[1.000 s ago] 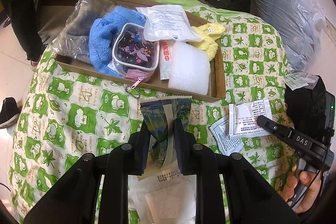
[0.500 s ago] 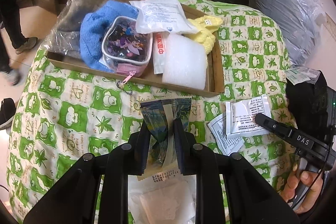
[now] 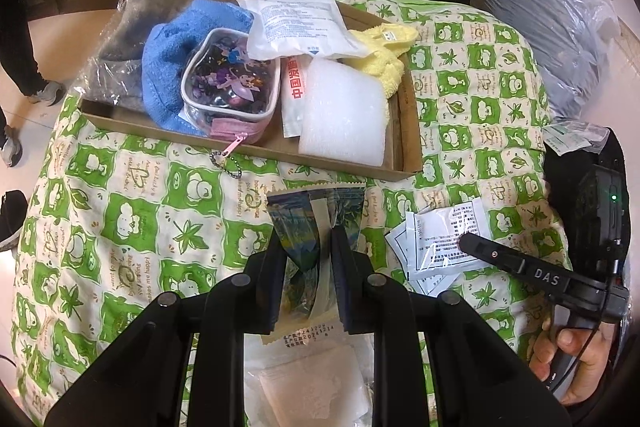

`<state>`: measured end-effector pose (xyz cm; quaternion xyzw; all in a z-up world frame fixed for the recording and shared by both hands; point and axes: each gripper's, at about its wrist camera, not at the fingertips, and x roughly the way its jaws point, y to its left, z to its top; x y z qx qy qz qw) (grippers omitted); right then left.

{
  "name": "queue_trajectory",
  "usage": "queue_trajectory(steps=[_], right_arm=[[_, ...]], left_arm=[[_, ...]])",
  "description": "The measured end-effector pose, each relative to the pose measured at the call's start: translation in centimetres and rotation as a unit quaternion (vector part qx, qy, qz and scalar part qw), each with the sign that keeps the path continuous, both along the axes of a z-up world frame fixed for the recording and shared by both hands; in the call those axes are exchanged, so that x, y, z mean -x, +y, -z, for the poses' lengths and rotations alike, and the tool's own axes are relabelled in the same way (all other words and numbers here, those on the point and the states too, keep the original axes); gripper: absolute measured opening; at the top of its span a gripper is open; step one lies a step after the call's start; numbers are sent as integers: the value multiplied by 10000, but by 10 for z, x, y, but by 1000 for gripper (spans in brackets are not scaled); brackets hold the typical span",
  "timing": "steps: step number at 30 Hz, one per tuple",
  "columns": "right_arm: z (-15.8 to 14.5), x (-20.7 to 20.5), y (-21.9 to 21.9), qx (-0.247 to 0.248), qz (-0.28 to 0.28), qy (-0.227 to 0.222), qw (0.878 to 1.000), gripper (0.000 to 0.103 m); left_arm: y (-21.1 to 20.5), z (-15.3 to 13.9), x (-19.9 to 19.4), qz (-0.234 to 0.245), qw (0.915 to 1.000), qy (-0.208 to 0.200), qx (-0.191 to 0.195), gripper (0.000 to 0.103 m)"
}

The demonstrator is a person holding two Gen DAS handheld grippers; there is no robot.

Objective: Organize soft objects

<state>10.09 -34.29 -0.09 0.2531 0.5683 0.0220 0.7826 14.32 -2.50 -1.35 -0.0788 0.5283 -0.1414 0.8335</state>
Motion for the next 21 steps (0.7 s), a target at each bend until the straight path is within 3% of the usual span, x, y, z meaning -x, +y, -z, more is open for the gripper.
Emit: queue_trajectory(steps=[6, 21], right_arm=[[15, -9, 6, 191, -82, 296, 9993, 9], [21, -12, 9, 294, -239, 306, 9988, 9]], left_arm=[[-1, 3, 0, 15, 10000, 47, 3, 19], [-8, 0, 1, 105, 9999, 25, -7, 19]])
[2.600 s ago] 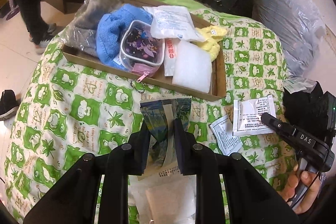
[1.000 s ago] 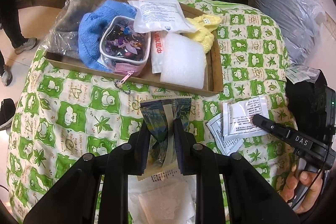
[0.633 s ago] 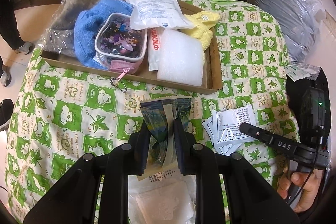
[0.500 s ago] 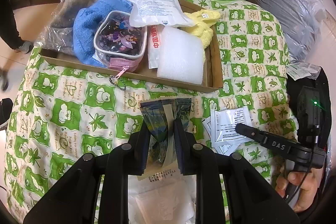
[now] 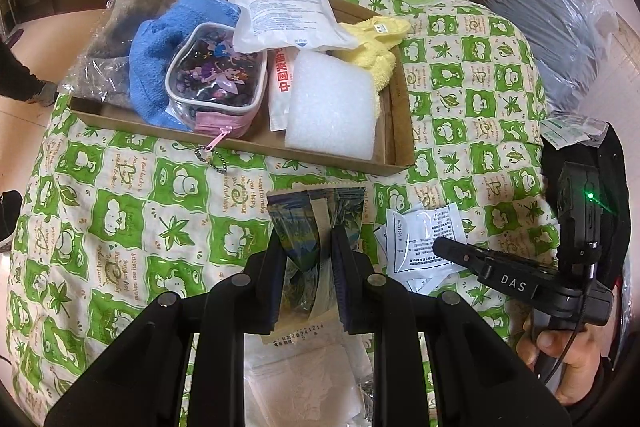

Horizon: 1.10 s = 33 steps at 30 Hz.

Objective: Organize soft objects

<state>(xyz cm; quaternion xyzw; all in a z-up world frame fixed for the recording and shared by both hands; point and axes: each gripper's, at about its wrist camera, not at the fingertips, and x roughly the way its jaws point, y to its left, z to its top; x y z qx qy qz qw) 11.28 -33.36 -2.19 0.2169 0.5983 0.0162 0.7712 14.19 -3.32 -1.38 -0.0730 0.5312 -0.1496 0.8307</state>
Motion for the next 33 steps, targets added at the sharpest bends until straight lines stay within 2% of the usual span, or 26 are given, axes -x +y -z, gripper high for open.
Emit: queue_trajectory(steps=[22, 29, 33], right_arm=[[0, 0, 0, -2, 6, -7, 10000, 9], [-10, 3, 2, -43, -1, -241, 9997, 8], [-30, 7, 0, -160, -66, -490, 9986, 7]], left_arm=[[-2, -1, 1, -1, 10000, 12, -9, 19], [-1, 0, 1, -25, 10000, 17, -12, 19], [6, -4, -1, -71, 10000, 3, 37, 19]])
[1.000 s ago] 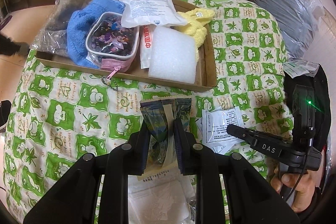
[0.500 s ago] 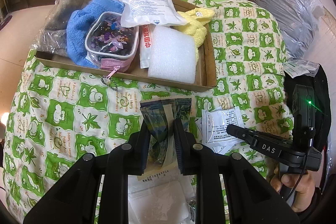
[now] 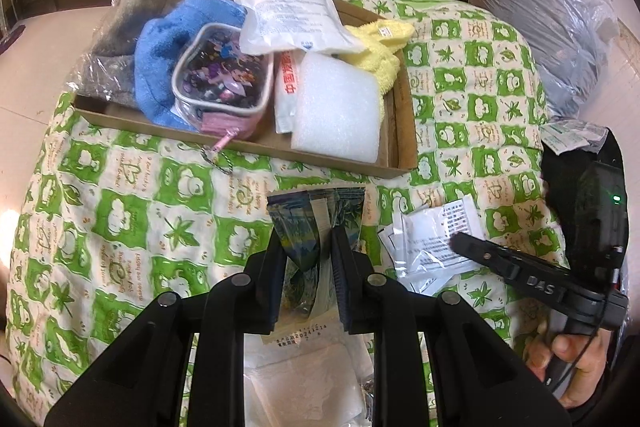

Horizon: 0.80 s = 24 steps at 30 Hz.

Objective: Organize soft objects

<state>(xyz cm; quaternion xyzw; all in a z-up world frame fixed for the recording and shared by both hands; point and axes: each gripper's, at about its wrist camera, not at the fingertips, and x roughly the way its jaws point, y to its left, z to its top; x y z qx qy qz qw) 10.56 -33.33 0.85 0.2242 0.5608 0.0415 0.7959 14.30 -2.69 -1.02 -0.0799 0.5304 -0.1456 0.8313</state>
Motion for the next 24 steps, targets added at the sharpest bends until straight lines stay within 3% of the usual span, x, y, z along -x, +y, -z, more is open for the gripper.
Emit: queue_trajectory(steps=[8, 12, 13, 14, 16, 22, 24], right_arm=[[-61, -2, -1, -421, -176, -717, 9964, 7], [-69, -9, 0, -284, -404, -671, 9965, 7], [-64, -11, 2, -115, -505, -505, 9974, 17], [-57, -12, 4, 84, -553, -306, 9980, 52], [-32, -18, 4, 457, -494, 115, 9977, 98], [28, -45, 3, 554, -517, 634, 9951, 96], [45, -56, 7, 697, -574, 764, 9930, 91]], left_arm=[[23, -32, -15, -175, 9995, -225, 139, 19], [32, -45, -28, -272, 9990, -307, 196, 19], [34, -47, -30, -289, 9989, -315, 216, 19], [35, -48, -32, -301, 9988, -323, 226, 19], [36, -48, -34, -307, 9987, -326, 245, 19], [30, -31, -35, -267, 9990, -160, 310, 19], [26, -24, -34, -252, 9991, -82, 322, 19]])
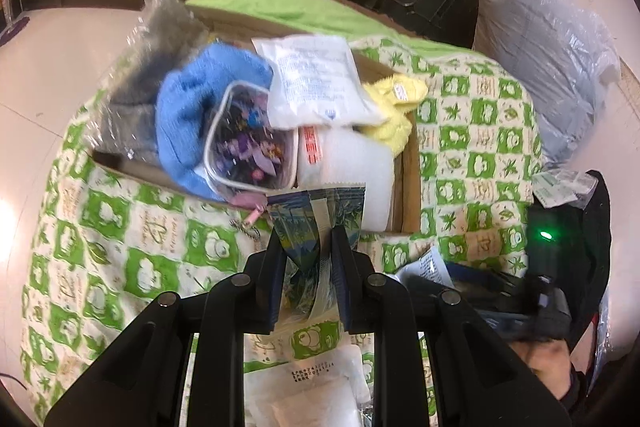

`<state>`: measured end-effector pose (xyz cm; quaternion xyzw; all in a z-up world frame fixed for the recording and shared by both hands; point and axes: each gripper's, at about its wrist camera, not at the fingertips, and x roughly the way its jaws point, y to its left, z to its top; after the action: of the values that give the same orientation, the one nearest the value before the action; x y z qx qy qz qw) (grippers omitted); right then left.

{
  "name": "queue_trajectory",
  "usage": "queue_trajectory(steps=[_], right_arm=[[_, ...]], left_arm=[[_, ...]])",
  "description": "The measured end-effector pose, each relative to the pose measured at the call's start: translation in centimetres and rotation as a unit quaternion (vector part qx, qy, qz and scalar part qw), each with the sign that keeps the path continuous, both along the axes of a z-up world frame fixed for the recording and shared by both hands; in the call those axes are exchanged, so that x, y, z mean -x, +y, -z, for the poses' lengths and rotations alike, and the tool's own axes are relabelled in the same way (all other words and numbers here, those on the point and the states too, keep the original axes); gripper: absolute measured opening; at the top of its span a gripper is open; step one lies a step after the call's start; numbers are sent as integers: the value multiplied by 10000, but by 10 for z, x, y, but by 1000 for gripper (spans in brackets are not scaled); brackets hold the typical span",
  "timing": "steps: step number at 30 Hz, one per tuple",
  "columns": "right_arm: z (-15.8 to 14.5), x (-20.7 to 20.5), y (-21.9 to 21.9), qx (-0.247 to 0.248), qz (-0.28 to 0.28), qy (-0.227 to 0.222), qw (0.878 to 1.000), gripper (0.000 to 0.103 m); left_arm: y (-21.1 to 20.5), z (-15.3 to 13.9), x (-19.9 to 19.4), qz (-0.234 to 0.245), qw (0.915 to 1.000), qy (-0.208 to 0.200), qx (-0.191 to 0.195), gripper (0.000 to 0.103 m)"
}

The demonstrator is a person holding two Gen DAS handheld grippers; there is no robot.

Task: Organize soft objects
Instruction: 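Lift the blue packet into the box with left gripper while right gripper carries the sheet in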

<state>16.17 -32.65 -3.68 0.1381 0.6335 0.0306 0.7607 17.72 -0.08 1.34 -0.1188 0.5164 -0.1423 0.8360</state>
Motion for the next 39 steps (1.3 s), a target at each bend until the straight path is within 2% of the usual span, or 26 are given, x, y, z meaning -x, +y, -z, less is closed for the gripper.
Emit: queue_trajectory(steps=[1, 2, 3, 5, 13, 16, 21, 28, 39], right_arm=[[3, -2, 4, 210, -73, -2, 9998, 79], [1, -4, 7, 309, -146, -78, 9994, 61], [-4, -6, 11, 280, -230, -197, 9991, 47], [-16, -3, 13, 264, -236, -408, 9985, 31], [-58, 15, -23, -553, 449, -1082, 9916, 29], [-71, 22, -28, -821, 496, -1198, 9882, 29], [-86, 15, -23, -882, 365, -1325, 9866, 29], [-79, -31, 10, -863, 180, -1460, 9854, 30], [-53, -113, 56, -825, -32, -1620, 9833, 31]], left_arm=[[-1, 2, 0, 2, 10000, 23, 11, 19], [-2, 5, 1, 8, 10000, 49, 17, 19], [-3, 6, 2, 11, 10000, 60, 11, 19], [-4, 8, 3, 13, 10000, 86, -3, 19], [-1, 2, 5, -7, 10000, 34, 5, 19], [1, -5, 1, -17, 10000, -13, -15, 19], [3, -19, -13, -17, 9998, -133, -124, 19], [6, -37, -59, -83, 9984, -347, -428, 19], [14, -32, -145, -246, 9952, -428, -842, 19]])
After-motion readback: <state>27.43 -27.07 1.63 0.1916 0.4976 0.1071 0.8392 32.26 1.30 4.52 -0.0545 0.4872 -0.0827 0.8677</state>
